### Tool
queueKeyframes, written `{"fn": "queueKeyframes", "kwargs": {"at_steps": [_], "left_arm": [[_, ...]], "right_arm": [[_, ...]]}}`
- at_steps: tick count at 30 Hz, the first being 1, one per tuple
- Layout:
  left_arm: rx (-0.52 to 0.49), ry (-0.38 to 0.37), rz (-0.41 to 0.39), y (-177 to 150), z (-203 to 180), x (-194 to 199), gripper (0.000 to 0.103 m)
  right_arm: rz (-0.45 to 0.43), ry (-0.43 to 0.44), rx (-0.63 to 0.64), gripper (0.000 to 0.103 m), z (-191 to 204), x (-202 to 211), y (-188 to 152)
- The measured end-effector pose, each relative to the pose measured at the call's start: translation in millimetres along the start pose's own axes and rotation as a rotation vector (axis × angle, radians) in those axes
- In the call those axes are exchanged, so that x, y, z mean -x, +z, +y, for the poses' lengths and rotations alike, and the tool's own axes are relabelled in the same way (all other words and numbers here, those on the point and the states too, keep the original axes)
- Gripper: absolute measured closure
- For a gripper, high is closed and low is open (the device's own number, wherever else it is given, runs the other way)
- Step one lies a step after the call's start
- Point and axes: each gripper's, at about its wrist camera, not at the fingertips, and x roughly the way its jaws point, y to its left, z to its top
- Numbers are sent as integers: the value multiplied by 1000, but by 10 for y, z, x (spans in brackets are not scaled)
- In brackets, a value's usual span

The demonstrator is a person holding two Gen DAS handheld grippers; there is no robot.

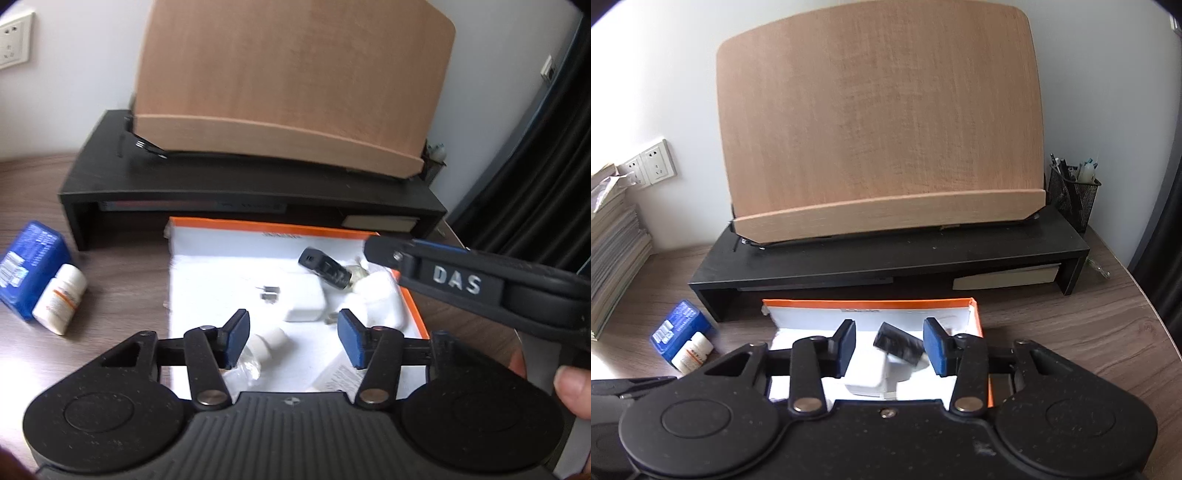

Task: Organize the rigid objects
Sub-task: 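Open the right tool dropping the charger in while the left tool releases the glass bottle, then grasp the blue medicine box with the left tool while the right tool grasps the white pill bottle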

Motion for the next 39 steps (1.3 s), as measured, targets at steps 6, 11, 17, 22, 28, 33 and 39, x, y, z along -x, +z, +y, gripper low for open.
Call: {"fn": "queueKeyframes", "kwargs": {"at_steps": [6,11,17,22,28,33,39], "left_arm": [[44,59,-42,-15,318,237,45],[98,135,-60,-42,747,408,42],[120,253,-68,40,1341,474,33],[68,287,-37,200,1726,288,31],[-22,234,30,297,1933,-75,31],[-60,192,51,270,2057,-220,38],[-53,197,9,243,2198,-44,41]], "right_arm": [[2,33,-5,45,261,66,-15],[19,66,21,45,624,50,-80],[42,100,36,45,1036,3,-171],[73,109,39,44,1354,-96,-270],[106,85,19,44,1600,-269,-350],[135,76,5,44,1758,-425,-362],[181,98,-51,42,1952,-711,-342]]}}
